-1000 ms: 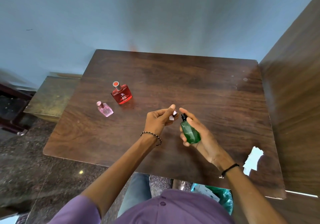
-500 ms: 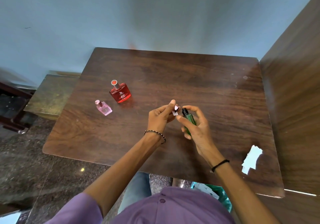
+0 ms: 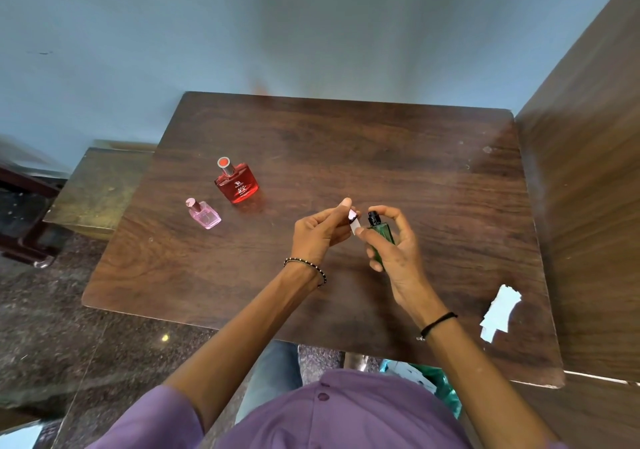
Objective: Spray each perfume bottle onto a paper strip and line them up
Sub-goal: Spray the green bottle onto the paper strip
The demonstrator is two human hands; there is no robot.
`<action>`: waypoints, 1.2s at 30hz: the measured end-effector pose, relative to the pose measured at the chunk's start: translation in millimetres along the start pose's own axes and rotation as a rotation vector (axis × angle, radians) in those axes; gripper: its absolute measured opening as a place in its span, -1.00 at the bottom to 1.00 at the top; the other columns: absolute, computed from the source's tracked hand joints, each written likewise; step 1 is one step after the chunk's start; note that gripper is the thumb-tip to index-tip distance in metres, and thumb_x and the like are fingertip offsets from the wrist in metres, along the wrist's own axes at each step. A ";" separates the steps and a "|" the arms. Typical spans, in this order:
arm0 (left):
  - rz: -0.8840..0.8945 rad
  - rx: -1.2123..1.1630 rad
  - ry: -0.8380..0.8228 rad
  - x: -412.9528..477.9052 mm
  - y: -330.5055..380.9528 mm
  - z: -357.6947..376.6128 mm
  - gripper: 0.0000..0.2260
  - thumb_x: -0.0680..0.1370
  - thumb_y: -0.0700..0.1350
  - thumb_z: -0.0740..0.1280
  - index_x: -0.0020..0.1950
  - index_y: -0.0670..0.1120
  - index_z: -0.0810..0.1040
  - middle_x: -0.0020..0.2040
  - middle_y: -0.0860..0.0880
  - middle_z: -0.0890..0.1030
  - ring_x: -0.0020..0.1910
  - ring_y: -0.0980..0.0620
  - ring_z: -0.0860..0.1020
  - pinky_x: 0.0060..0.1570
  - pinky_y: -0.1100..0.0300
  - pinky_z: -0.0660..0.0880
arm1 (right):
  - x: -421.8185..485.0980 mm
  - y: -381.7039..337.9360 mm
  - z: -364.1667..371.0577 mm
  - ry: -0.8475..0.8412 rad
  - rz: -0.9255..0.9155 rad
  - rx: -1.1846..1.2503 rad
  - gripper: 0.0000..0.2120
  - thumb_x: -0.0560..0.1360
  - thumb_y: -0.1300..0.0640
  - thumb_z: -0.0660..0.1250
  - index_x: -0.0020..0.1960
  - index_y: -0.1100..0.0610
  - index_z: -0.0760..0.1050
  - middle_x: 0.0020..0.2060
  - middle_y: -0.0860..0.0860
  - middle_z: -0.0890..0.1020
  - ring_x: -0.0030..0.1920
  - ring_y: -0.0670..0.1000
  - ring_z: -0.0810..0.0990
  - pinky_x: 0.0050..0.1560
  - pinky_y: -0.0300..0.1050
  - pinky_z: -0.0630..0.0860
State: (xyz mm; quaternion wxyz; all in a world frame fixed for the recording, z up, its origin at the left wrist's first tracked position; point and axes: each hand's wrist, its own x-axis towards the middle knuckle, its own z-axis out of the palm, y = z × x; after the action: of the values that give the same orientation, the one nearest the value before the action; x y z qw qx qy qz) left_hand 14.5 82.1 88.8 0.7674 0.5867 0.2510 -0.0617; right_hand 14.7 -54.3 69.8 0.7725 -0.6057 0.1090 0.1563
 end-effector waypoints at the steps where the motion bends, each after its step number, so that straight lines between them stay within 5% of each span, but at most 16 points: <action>1: -0.008 -0.003 -0.004 0.2 0.5 -0.3 -0.66 0.51 0.01 0.44 0.05 -0.27 0.67 -0.01 -0.17 0.72 0.06 -0.09 0.68 0.13 0.06 0.59 | 0.2 0.1 -0.5 -0.006 0.003 -0.006 -0.67 0.48 0.26 0.49 0.17 -0.01 0.54 -0.23 -0.12 0.63 -0.37 -0.08 0.47 -0.46 -0.18 0.31; 9: -0.057 -0.027 0.059 4.1 2.4 -3.4 -0.66 0.50 -0.03 0.47 0.00 -0.33 0.67 -0.03 -0.26 0.70 0.03 -0.16 0.68 0.08 0.01 0.62 | -0.1 6.7 -8.3 -0.081 -0.035 -0.284 -0.71 0.57 0.11 0.36 0.21 -0.20 0.47 -0.14 0.08 0.59 -0.31 -0.01 0.47 -0.35 -0.14 0.41; 14: -0.082 -0.050 0.117 4.2 -2.4 0.3 -0.69 0.48 -0.04 0.48 -0.06 -0.32 0.68 -0.05 -0.32 0.68 0.00 -0.22 0.68 0.02 0.01 0.64 | -3.1 2.4 -9.9 -0.148 -0.355 -0.854 -0.68 0.63 0.06 0.26 0.35 -0.12 0.31 0.08 -0.10 0.57 -0.06 -0.06 0.59 -0.13 -0.10 0.54; 17: -0.096 -0.085 0.123 1.2 -1.1 3.5 -0.70 0.50 -0.06 0.47 -0.05 -0.33 0.67 -0.10 -0.26 0.71 -0.10 -0.13 0.71 -0.12 0.14 0.65 | -3.3 1.7 -4.9 -0.143 -0.457 -1.020 -0.67 0.61 0.08 0.25 0.35 -0.04 0.30 0.12 -0.05 0.55 -0.09 0.00 0.59 -0.19 -0.08 0.57; 36: -0.193 -0.197 0.114 -2.4 9.5 6.8 -0.78 0.48 -0.03 0.49 -0.12 -0.20 0.67 -0.19 -0.11 0.71 -0.22 0.00 0.70 -0.14 0.16 0.64 | -5.9 6.6 9.3 -0.033 -0.507 -1.218 -0.77 0.59 0.04 0.23 0.19 0.00 0.25 -0.09 0.04 0.50 -0.28 0.13 0.56 -0.34 0.14 0.58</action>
State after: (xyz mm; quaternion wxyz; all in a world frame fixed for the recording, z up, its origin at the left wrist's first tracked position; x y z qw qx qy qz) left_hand 18.2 78.2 99.4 0.7965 0.4842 0.3540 -0.0767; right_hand 6.5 -44.4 68.3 0.3061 -0.9389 -0.1568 0.0127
